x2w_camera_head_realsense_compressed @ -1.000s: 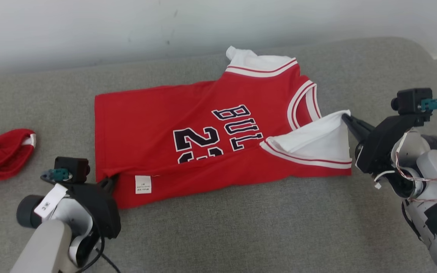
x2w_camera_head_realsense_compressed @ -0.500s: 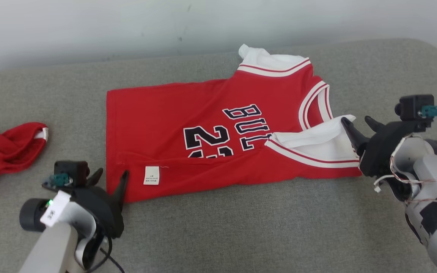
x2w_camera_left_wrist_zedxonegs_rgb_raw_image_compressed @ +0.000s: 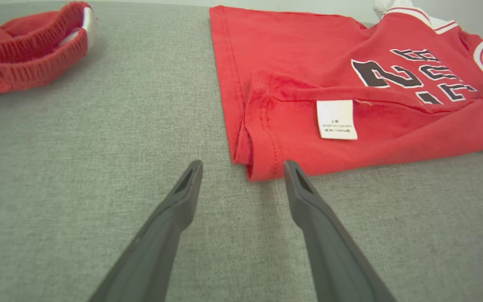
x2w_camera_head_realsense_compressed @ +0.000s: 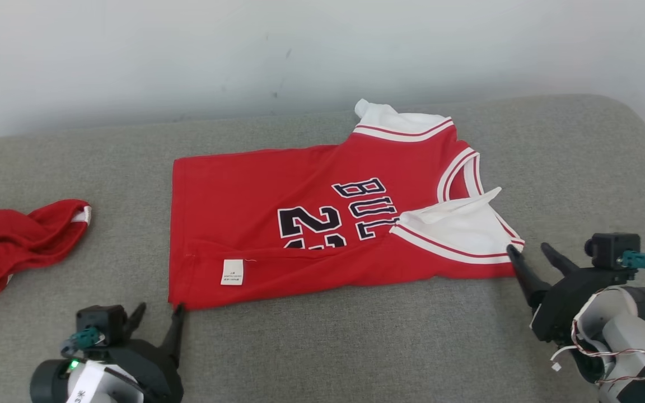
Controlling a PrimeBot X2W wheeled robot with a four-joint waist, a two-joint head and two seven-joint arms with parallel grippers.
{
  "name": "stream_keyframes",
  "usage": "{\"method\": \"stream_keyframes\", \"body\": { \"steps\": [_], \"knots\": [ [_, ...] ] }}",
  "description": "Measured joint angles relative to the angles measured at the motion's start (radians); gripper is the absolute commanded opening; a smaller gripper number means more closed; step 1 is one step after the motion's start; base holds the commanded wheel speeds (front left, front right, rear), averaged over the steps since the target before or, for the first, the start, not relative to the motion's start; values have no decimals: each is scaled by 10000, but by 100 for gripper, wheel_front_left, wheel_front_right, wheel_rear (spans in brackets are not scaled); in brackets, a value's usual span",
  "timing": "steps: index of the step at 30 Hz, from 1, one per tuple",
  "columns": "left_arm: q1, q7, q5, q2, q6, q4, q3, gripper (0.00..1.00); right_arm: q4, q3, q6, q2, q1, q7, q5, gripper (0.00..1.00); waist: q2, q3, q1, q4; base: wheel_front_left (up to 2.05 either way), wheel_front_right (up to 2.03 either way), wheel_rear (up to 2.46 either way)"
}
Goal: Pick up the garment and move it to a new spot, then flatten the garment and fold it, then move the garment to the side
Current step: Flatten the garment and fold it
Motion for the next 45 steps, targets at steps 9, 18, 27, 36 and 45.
{"method": "stream_keyframes", "body": {
  "steps": [9,18,27,36,45],
  "knots": [
    [-35,-397,-10,-44,21,-171,36,100,-144,527,0,40,29,-324,-499,100,0,218,1,-265,0,0,0],
    [-425,-487,-29,-182,-21,234,-13,100,217,805,-13,46,-221,-410,-953,100,0,521,2,-407,0,0,0],
    [-759,-430,-29,-219,-94,759,-77,100,458,899,-46,125,-466,-499,-982,100,1,822,3,-378,0,0,0],
    [-1065,-399,38,-272,-92,1227,-190,0,823,1012,-46,230,-570,-497,-1011,0,1,911,3,-339,0,0,0],
    [-997,-506,-21,-408,-98,1802,-188,0,1175,851,-27,284,-398,-765,-763,0,0,427,3,-242,0,0,0]
  ]
}}
